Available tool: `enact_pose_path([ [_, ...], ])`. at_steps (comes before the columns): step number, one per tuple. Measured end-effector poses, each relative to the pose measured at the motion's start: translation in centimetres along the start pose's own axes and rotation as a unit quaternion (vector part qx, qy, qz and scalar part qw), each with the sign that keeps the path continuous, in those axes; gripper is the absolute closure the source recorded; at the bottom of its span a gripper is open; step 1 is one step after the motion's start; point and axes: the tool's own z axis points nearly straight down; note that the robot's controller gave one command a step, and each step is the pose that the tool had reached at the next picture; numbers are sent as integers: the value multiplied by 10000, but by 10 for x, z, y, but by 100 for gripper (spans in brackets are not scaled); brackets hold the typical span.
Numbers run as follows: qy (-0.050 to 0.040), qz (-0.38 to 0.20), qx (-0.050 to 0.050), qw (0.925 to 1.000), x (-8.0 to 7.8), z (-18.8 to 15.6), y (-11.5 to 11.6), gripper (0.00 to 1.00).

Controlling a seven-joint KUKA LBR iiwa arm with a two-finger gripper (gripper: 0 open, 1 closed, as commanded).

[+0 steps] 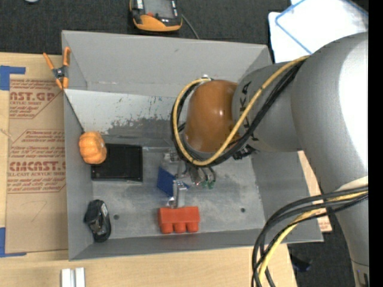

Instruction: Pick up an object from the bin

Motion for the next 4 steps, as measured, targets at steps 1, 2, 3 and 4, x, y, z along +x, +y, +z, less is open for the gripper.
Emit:
enact_pose_path([
  [1,-5,2302,0,9731,17,3,1,0],
  [2,-13,1439,4,9896,8,4,1,0],
  [3,-44,2938,-29,9558,16,1,3,100],
  [4,-44,2935,-29,9560,16,1,3,100],
])
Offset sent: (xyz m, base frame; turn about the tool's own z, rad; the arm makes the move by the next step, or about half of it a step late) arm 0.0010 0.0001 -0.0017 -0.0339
